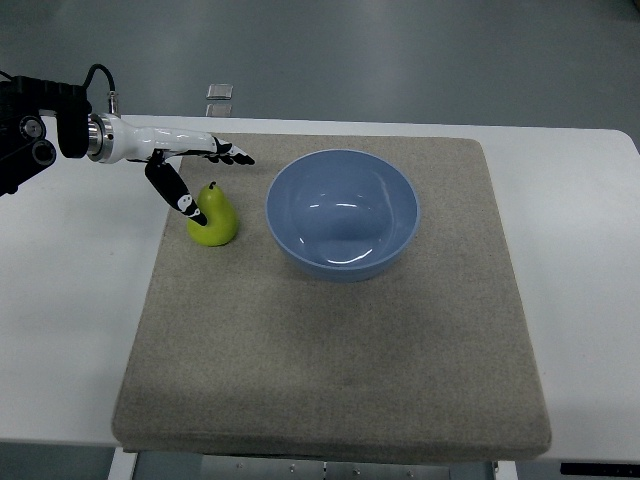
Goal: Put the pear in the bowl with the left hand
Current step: 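Lower the left hand around the pear and close its fingers, then lift the pear with the left hand toward the blue bowl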
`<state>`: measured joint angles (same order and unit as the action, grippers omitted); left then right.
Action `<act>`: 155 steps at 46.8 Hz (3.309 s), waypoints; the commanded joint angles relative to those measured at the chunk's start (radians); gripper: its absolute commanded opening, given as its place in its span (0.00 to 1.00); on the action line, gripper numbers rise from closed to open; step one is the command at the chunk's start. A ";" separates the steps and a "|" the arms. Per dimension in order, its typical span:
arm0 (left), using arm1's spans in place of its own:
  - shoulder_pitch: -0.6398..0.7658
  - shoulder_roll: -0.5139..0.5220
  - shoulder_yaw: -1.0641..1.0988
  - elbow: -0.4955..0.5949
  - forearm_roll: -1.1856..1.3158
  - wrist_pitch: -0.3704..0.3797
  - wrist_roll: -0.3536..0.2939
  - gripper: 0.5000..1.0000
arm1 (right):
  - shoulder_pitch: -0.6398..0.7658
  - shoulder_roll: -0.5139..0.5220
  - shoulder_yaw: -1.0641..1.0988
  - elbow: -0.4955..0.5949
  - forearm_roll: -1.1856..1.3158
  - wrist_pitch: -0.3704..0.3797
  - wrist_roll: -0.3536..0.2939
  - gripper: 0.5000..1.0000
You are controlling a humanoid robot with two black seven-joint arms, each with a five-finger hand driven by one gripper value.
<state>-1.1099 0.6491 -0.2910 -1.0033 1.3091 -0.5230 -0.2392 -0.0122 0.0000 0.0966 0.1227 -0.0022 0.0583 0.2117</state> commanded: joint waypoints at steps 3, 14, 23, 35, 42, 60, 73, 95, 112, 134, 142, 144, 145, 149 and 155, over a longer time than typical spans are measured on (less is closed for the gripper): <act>0.010 0.000 0.004 0.002 0.010 0.000 0.000 0.98 | 0.000 0.000 0.000 0.000 -0.001 0.000 0.000 0.85; 0.010 -0.019 0.003 0.008 0.110 0.008 -0.002 0.97 | 0.000 0.000 0.000 0.000 -0.001 0.000 0.000 0.85; 0.016 -0.045 0.003 0.011 0.119 0.028 0.000 0.97 | 0.000 0.000 0.000 0.000 0.001 0.000 0.000 0.85; 0.024 -0.046 0.006 0.019 0.153 0.034 0.000 0.96 | 0.000 0.000 0.000 0.000 0.001 0.000 0.000 0.85; 0.024 -0.057 0.009 0.022 0.180 0.063 0.000 0.95 | 0.000 0.000 0.000 0.000 0.001 0.000 0.000 0.85; 0.025 -0.072 0.009 0.032 0.183 0.064 -0.002 0.79 | 0.000 0.000 0.000 0.000 0.001 -0.002 0.000 0.85; 0.027 -0.072 0.010 0.032 0.183 0.063 0.000 0.63 | 0.000 0.000 0.000 0.000 0.001 0.000 0.000 0.85; 0.025 -0.072 0.009 0.032 0.182 0.063 0.001 0.00 | 0.000 0.000 -0.001 0.000 -0.001 0.000 0.000 0.85; 0.025 -0.072 0.007 0.028 0.170 0.063 0.000 0.00 | 0.000 0.000 0.000 0.000 -0.001 0.000 0.000 0.85; 0.005 -0.065 -0.011 0.025 0.160 0.064 0.000 0.00 | 0.000 0.000 0.000 0.000 -0.001 0.000 0.000 0.85; 0.001 -0.063 -0.039 0.020 0.162 0.066 0.000 0.00 | 0.000 0.000 -0.001 0.000 0.001 0.000 0.000 0.85; -0.004 -0.063 -0.045 0.019 0.162 0.066 0.000 0.00 | 0.000 0.000 0.000 0.000 0.001 0.000 0.000 0.85; -0.007 -0.063 -0.046 0.019 0.162 0.066 0.000 0.00 | 0.000 0.000 0.000 0.000 0.001 0.000 0.000 0.85; -0.018 -0.063 -0.057 0.017 0.160 0.066 0.000 0.00 | 0.000 0.000 0.000 0.000 -0.001 0.000 0.000 0.85; -0.033 -0.063 -0.076 0.019 0.159 0.064 0.000 0.00 | 0.000 0.000 0.000 0.000 0.001 0.000 0.000 0.85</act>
<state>-1.1387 0.5861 -0.3578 -0.9860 1.4691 -0.4567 -0.2393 -0.0123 0.0000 0.0966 0.1227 -0.0026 0.0583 0.2117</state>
